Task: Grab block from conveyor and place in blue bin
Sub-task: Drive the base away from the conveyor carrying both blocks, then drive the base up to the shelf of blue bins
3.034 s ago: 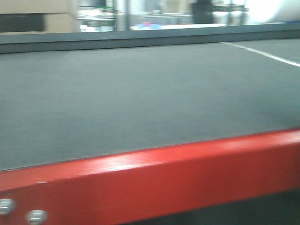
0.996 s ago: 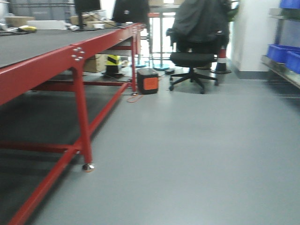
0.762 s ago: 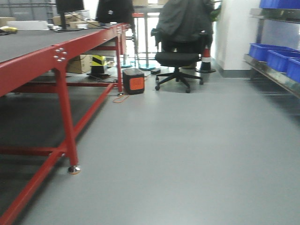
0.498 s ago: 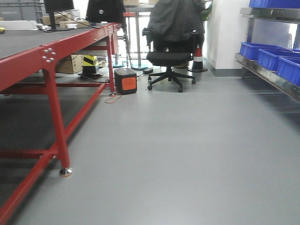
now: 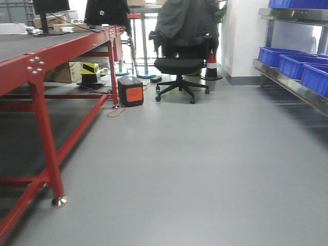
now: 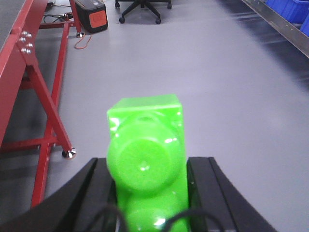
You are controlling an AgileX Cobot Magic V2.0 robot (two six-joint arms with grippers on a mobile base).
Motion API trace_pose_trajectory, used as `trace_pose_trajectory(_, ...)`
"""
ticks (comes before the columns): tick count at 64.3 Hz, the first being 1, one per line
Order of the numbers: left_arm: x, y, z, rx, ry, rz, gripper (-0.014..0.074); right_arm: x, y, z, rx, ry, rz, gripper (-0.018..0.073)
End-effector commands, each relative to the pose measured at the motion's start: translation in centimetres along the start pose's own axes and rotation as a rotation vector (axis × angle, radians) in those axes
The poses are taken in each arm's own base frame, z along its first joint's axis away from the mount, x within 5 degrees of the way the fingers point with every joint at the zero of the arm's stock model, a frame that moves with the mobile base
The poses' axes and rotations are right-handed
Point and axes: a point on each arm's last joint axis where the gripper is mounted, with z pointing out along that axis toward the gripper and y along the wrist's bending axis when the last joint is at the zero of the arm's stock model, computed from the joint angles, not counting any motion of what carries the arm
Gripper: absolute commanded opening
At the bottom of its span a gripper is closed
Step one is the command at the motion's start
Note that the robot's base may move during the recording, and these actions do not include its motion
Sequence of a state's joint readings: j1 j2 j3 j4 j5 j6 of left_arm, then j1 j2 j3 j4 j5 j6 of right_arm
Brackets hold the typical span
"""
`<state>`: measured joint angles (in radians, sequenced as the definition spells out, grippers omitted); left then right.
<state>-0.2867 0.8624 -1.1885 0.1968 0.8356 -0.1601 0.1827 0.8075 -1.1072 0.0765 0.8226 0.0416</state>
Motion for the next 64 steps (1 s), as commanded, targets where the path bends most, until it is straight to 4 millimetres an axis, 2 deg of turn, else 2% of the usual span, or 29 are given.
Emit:
trace_pose_trajectory(1,-0.16,-0.12,-0.18,0.011,-0.023,-0.008,-0.0111,-0.39,0.01,-0.13,0.003,-0.03,-0.013,-0.0162)
trace_pose_trajectory(64,-0.16,-0.12,-0.18,0.011,-0.023,-0.008,-0.0111,-0.39,0.01,-0.13,0.003,-0.03,-0.013,-0.0162)
